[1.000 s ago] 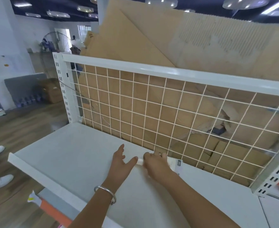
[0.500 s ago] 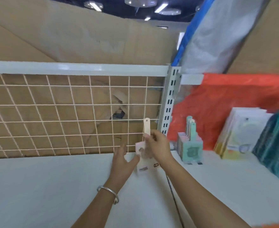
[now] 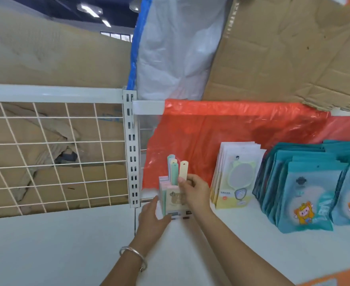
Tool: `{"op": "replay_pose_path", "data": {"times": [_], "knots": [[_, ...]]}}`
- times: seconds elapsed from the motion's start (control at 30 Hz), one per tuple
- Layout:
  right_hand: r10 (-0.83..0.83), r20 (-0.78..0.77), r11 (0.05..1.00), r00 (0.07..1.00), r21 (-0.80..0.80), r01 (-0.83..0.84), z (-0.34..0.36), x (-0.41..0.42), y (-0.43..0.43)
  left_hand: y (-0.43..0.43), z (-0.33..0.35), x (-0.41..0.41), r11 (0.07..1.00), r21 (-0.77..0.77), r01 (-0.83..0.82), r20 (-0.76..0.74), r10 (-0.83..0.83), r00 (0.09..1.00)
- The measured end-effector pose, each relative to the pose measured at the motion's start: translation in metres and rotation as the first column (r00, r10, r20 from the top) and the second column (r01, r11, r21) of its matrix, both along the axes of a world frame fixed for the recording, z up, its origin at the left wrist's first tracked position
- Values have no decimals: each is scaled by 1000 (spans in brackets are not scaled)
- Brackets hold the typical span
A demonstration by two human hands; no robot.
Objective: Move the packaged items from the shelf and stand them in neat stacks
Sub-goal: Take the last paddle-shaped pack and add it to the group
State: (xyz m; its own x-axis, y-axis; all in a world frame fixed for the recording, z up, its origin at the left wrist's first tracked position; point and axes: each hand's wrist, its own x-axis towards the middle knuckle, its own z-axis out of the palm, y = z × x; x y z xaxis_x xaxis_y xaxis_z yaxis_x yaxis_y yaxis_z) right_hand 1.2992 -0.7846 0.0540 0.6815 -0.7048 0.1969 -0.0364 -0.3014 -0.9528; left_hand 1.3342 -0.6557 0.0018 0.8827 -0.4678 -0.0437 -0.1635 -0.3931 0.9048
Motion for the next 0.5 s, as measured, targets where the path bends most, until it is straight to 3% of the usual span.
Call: {"op": "replay_pose_path", "data": {"times": [0.27, 0.4, 0.5], "knots": [[99, -53, 995, 994, 6, -99, -17, 23, -13, -6, -29, -1, 973, 226, -37, 12, 35, 999], [128, -56, 992, 990, 25, -127, -31, 28, -17, -9, -51, -11, 950, 307, -48, 228, -25, 973], [100, -82, 993, 992, -56, -105, -37, 31, -21, -10, -58, -14, 930, 363, -59, 340, -74, 937]]}}
